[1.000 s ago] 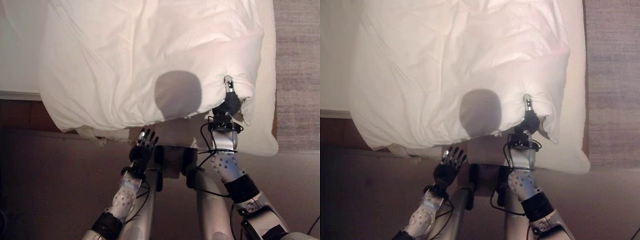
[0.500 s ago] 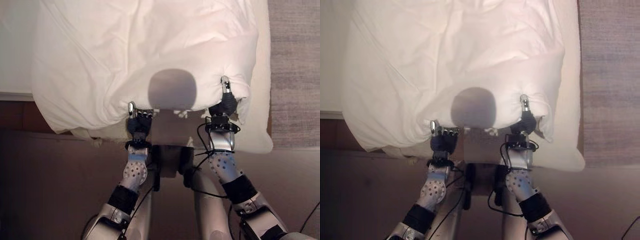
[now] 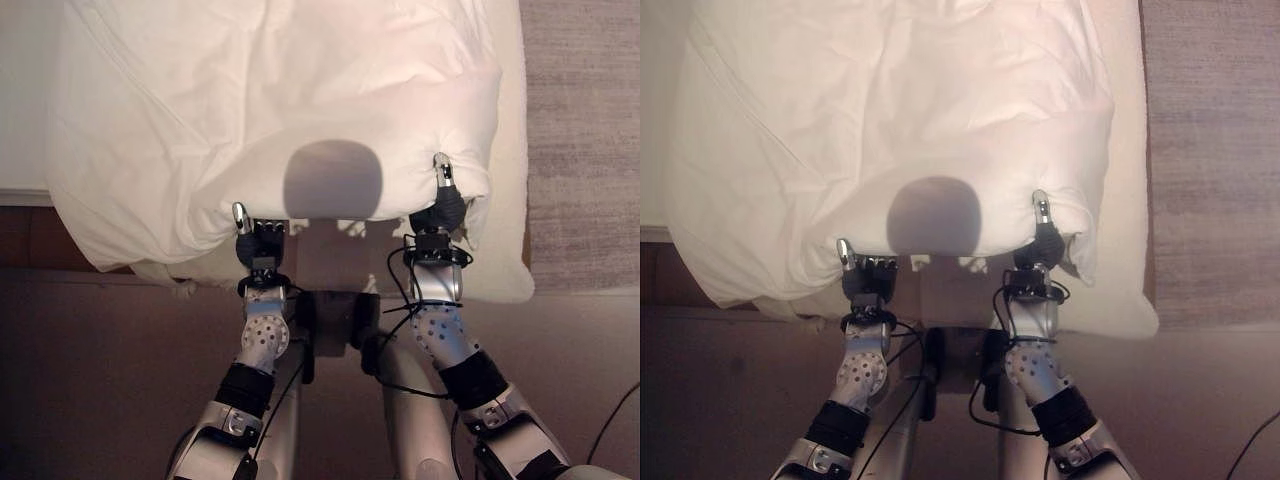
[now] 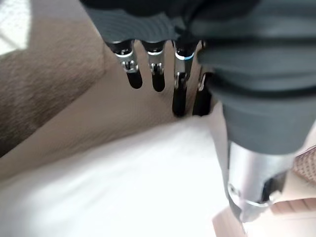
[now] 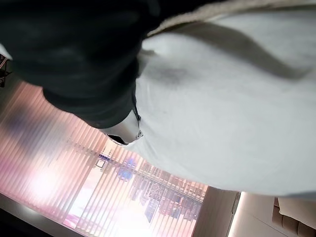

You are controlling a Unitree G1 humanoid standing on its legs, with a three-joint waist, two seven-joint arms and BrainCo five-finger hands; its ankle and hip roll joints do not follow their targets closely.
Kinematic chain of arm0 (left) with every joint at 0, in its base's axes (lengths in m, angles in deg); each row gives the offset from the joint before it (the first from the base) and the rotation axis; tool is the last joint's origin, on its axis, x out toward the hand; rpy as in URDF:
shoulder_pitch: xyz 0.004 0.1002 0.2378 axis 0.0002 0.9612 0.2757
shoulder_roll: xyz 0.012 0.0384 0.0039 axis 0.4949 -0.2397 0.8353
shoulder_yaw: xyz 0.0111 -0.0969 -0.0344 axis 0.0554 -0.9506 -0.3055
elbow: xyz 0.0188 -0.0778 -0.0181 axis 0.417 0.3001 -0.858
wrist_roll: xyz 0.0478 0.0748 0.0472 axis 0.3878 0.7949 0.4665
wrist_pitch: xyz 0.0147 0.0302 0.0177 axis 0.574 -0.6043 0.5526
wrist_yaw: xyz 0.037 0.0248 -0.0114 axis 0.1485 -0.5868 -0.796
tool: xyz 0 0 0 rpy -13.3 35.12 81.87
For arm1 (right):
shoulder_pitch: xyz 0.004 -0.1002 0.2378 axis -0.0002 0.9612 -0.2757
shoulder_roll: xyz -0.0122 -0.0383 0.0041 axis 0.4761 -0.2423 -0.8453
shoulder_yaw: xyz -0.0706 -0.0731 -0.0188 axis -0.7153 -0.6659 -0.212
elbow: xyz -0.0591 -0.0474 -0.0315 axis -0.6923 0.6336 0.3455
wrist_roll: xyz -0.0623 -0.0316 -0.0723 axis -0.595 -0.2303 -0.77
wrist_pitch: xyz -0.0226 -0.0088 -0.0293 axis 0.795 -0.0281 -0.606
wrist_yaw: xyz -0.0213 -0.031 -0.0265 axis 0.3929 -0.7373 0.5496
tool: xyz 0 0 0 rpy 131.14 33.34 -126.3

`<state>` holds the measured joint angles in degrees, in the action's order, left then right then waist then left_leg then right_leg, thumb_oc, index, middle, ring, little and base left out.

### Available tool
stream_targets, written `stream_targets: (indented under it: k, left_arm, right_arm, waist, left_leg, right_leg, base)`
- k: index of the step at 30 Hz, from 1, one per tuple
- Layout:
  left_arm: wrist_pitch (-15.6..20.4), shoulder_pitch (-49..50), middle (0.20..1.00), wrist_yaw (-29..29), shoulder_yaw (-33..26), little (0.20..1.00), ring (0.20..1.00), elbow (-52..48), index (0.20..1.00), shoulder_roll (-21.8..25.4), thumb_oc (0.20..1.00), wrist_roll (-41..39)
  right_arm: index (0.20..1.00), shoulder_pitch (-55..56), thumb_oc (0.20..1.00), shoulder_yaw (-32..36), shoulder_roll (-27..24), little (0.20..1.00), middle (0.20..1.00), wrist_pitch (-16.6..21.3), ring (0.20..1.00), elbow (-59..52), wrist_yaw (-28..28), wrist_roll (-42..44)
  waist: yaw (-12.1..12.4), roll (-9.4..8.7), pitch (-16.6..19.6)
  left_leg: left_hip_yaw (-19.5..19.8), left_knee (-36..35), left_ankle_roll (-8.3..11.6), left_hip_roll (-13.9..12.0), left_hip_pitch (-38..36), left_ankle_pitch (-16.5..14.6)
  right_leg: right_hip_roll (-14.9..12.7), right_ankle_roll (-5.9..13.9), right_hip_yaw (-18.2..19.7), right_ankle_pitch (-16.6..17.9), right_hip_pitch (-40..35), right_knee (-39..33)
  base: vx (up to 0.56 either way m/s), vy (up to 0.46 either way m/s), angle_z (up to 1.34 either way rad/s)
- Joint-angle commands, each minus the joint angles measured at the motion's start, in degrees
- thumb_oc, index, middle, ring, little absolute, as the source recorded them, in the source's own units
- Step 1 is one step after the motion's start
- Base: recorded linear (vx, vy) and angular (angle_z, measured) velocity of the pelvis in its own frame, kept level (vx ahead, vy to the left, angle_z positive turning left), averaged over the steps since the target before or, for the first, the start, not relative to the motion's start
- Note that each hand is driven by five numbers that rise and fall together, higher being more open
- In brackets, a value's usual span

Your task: Make the bed

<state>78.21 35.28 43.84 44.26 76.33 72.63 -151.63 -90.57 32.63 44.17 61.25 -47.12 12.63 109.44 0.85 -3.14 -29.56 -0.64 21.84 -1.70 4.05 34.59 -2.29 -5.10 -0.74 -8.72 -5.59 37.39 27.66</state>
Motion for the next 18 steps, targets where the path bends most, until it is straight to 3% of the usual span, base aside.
stream_targets:
  k: [1,10,18]
  left_arm:
    - [5.8,-1.1,1.0,-1.8,-5.5,1.0,1.0,1.6,1.0,0.8,1.0,4.7]
    - [8.8,-3.5,1.0,-5.9,-12.5,1.0,1.0,5.3,1.0,4.0,1.0,7.4]
    - [9.9,-7.0,1.0,-15.3,-17.5,1.0,1.0,10.9,1.0,9.8,1.0,11.6]
  right_arm:
    - [0.2,1.8,0.2,2.1,1.1,0.2,0.2,2.6,0.2,-6.4,-3.6,-2.4]
    - [0.2,3.0,0.2,3.0,0.3,0.2,0.2,2.3,0.2,-6.1,-2.8,-2.4]
    - [0.2,4.9,0.2,2.6,-0.9,0.2,0.2,2.1,0.2,-6.9,0.1,-2.8]
  waist:
    - [0.5,-0.32,6.9]
    - [0.7,-0.3,7.6]
    - [0.3,0.09,8.5]
  left_leg:
    - [-0.7,-1.9,0.08,1.3,2.8,0.6]
    - [-0.8,-1.5,0.33,1.0,2.8,0.2]
    - [-0.8,-0.9,0.5,0.9,2.9,-0.1]
  right_leg:
    - [-1.5,6.24,3.9,5.1,1.3,-3.3]
    - [-1.5,6.19,3.8,4.8,1.2,-3.0]
    - [-1.5,6.06,4.0,4.3,1.4,-2.4]
  base:
    - [0.0,0.0,0.0]
    - [0.0,0.0,0.0]
    - [0.0,0.0,0.0]
